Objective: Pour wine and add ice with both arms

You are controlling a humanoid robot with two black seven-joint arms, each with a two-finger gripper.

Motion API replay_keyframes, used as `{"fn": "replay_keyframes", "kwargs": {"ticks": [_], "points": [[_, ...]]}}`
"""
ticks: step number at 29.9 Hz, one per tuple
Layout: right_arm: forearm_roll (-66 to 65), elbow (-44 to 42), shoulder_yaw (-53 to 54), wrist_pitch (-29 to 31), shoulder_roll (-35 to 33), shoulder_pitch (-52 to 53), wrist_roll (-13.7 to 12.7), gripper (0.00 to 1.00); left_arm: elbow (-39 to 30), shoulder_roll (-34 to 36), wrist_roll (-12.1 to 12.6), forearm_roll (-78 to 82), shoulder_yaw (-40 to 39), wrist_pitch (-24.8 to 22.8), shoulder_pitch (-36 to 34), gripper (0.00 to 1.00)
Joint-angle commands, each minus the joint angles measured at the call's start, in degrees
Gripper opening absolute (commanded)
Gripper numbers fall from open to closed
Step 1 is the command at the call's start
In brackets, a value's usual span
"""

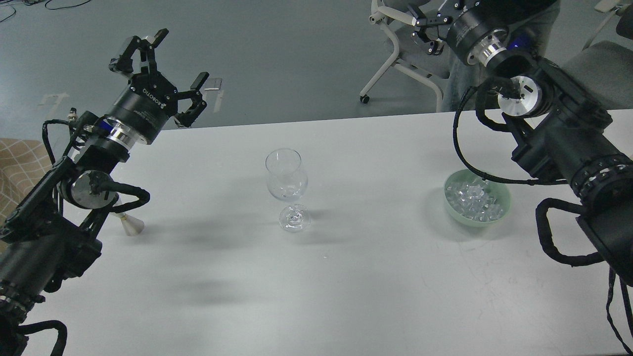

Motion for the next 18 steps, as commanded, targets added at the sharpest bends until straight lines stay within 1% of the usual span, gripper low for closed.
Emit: {"fn": "replay_keyframes", "kwargs": {"ticks": [1,5,6,11,13,17,18], "points": [[-0.01,0.0,0.0,0.0,-0.75,-0.54,0.39,1.0,0.09,0.32,-0.29,0.11,0.07,0.0,0.24,0.98],[0.08,0.17,0.0,0.0,-0.75,-0.8,0.3,1.0,0.62,0.15,-0.02,0.29,0.07,0.0,1.03,0.98],[0.08,0.17,0.0,0.0,-0.66,-0.72,0.3,1.0,0.62,0.15,0.41,0.2,-0.02,0.0,0.95,0.98],[0.08,0.17,0.0,0.0,-0.66,-0.01,0.22,1.0,1.14,0.32,0.33,0.03,-0.11,0.0,-0.19,0.98],[0.08,0.17,0.0,0.0,-0.66,0.16,0.04,1.0,2.2,0.32,0.16,0.03,-0.19,0.0,-0.72,0.98],[0.08,0.17,-0.09,0.0,-0.75,0.25,-0.13,1.0,8.33,-0.29,0.24,-0.59,-0.54,0.0,-3.7,0.98],[0.08,0.17,-0.09,0.0,-0.75,0.25,-0.14,1.0,8.35,-0.29,0.24,-0.59,-0.55,0.0,-3.71,0.98]]}}
